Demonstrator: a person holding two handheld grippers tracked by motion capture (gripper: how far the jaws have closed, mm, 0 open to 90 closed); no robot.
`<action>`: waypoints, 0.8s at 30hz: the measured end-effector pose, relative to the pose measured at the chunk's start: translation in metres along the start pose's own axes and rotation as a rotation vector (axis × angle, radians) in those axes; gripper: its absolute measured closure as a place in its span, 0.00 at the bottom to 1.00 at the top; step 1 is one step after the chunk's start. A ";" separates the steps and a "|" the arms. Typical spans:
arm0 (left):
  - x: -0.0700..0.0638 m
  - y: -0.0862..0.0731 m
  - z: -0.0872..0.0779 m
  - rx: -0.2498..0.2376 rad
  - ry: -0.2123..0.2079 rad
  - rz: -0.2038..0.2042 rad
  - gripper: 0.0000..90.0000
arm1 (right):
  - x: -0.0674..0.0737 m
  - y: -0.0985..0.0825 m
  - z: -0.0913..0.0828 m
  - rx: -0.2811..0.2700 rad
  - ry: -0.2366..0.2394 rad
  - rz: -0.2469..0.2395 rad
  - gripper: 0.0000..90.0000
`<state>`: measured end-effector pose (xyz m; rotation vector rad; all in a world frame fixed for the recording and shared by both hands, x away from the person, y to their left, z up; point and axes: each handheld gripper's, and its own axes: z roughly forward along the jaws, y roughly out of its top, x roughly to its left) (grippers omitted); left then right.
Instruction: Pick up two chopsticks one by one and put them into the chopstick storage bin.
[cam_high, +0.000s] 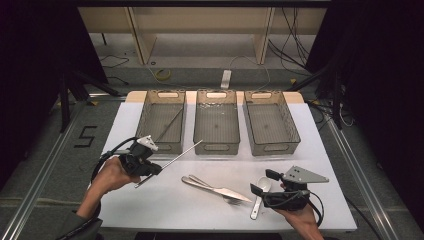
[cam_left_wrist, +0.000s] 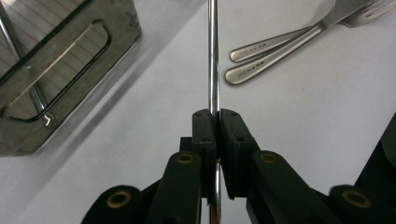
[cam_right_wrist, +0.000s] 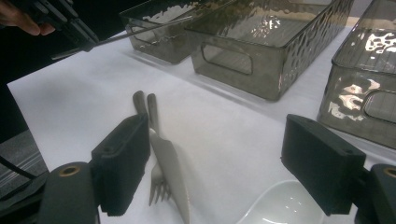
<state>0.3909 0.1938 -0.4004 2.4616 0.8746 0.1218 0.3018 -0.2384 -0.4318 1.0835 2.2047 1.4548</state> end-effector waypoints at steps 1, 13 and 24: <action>0.000 0.001 -0.001 -0.009 0.003 -0.007 0.94 | 0.000 0.000 0.000 -0.001 0.000 -0.002 0.27; 0.012 0.010 -0.012 -0.080 0.048 -0.064 0.94 | 0.000 0.000 0.001 0.003 -0.002 0.004 0.27; 0.030 0.018 -0.018 -0.183 0.120 -0.138 0.94 | 0.000 -0.001 0.000 0.004 -0.002 0.003 0.27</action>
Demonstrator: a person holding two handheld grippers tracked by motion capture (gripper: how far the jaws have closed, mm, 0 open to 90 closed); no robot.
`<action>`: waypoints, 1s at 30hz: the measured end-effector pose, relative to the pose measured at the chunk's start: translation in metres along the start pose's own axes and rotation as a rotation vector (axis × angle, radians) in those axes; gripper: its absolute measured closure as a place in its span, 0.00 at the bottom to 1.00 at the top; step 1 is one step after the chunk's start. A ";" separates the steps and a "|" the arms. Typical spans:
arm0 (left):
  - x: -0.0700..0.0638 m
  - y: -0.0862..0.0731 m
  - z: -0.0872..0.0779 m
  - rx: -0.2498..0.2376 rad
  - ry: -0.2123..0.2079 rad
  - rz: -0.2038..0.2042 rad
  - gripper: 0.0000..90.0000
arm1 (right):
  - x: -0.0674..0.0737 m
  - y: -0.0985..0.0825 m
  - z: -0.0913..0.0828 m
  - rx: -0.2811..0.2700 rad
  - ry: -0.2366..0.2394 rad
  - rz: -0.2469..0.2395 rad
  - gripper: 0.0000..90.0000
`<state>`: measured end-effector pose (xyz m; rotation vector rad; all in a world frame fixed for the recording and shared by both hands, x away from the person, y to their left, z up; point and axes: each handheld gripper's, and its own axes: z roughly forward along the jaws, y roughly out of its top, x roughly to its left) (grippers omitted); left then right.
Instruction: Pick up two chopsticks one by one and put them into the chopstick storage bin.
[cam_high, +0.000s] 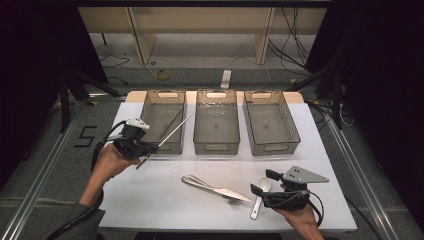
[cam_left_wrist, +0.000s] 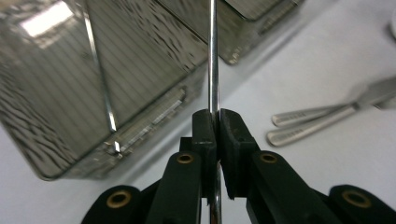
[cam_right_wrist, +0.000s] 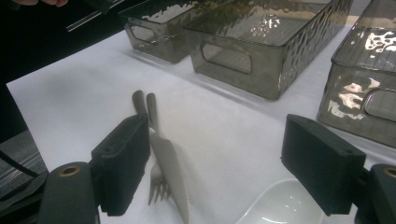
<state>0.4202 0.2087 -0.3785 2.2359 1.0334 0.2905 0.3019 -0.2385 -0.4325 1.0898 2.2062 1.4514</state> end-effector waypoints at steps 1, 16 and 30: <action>0.001 0.001 0.001 -0.002 0.004 -0.007 0.94 | 0.000 0.000 0.000 0.000 -0.001 0.000 0.27; 0.036 0.032 0.006 -0.066 0.095 -0.076 0.94 | -0.001 0.000 0.000 -0.001 -0.002 0.008 0.27; 0.065 0.054 0.021 -0.086 0.169 -0.134 0.94 | -0.002 -0.001 0.000 -0.006 0.004 0.012 0.27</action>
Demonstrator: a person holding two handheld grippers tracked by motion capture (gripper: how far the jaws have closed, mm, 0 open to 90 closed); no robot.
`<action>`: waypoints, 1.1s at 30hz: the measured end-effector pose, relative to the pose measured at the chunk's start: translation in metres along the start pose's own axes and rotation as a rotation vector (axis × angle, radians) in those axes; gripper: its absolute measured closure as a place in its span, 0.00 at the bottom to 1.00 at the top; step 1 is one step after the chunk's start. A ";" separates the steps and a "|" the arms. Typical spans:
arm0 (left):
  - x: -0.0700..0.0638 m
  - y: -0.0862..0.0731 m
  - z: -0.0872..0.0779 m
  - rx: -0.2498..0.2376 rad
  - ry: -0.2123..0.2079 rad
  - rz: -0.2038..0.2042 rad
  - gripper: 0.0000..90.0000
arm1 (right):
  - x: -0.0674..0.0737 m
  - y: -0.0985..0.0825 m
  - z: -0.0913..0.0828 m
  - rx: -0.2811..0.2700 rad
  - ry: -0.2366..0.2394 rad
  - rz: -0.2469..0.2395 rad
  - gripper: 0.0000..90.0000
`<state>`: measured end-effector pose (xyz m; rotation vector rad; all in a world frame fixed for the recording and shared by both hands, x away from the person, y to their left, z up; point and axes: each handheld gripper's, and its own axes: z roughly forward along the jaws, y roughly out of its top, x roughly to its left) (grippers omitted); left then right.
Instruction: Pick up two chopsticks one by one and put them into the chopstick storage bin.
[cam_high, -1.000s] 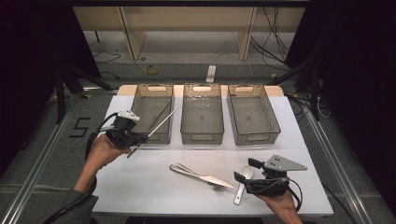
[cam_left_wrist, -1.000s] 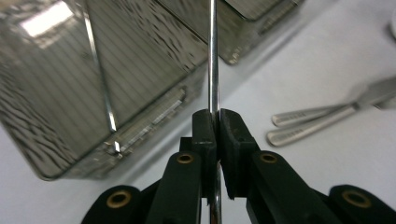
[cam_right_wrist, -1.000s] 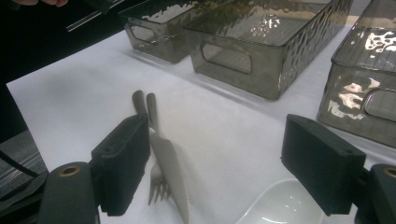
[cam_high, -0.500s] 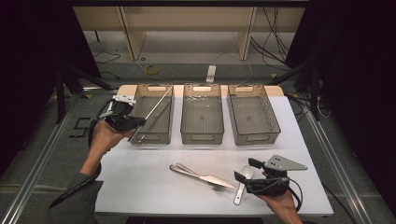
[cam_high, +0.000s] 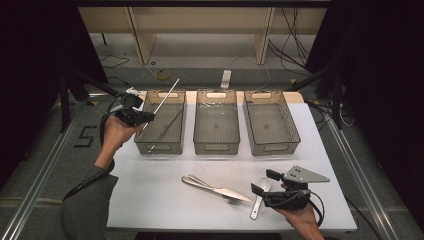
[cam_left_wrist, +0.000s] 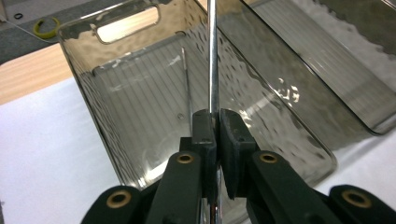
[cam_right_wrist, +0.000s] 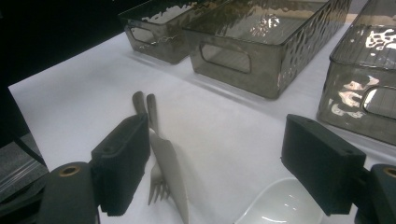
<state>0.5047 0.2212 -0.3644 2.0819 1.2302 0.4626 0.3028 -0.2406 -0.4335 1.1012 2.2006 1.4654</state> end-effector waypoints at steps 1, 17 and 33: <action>0.001 0.001 0.001 0.000 -0.002 -0.001 0.94 | 0.000 0.000 0.000 0.000 0.000 0.001 0.27; 0.013 -0.005 0.026 0.017 0.027 -0.044 0.94 | 0.000 0.000 0.001 0.006 0.005 0.002 0.27; 0.017 -0.015 0.034 0.033 0.032 -0.068 0.94 | 0.000 -0.001 0.001 0.007 0.004 0.002 0.27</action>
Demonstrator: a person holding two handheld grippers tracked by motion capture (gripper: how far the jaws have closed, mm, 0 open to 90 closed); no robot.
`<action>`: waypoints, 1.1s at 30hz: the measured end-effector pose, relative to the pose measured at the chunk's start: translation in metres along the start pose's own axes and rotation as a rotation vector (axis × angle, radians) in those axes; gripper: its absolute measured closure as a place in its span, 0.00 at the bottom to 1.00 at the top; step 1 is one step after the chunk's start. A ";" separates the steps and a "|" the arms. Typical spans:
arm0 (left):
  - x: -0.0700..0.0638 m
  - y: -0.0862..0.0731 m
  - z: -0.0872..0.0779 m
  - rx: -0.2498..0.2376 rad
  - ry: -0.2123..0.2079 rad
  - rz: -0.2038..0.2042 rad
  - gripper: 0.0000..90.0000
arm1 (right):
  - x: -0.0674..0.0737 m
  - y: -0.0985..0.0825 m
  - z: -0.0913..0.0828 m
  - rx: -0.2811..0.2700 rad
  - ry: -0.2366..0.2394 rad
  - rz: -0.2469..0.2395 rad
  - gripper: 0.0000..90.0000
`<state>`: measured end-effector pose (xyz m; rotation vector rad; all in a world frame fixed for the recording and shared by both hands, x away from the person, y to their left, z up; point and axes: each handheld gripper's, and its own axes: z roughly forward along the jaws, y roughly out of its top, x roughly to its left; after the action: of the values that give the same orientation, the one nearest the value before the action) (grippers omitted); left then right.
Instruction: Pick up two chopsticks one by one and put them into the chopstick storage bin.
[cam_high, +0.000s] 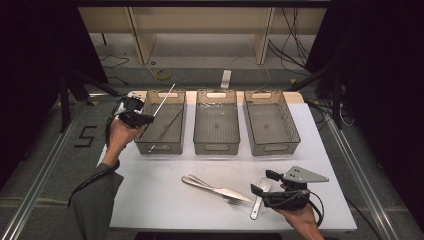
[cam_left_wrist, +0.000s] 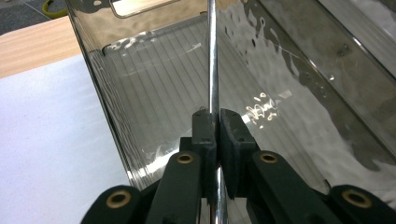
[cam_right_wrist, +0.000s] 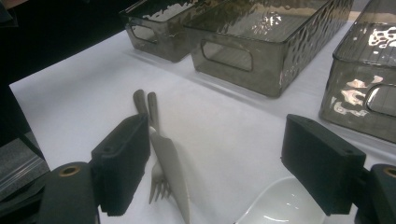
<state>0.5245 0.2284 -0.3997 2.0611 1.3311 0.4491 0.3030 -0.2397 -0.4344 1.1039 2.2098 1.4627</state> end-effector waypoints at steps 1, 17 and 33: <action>0.000 -0.001 0.001 0.001 -0.001 -0.003 0.94 | 0.000 0.000 0.000 0.000 0.000 -0.001 0.27; 0.001 -0.009 0.010 0.035 -0.005 -0.019 0.94 | 0.000 0.000 0.000 0.000 -0.001 -0.001 0.27; -0.007 0.000 -0.006 -0.007 -0.053 -0.078 0.38 | -0.001 0.000 0.000 0.000 0.001 0.005 0.27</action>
<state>0.5174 0.2240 -0.3950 1.9938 1.3705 0.3620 0.3036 -0.2402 -0.4348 1.1100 2.2097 1.4660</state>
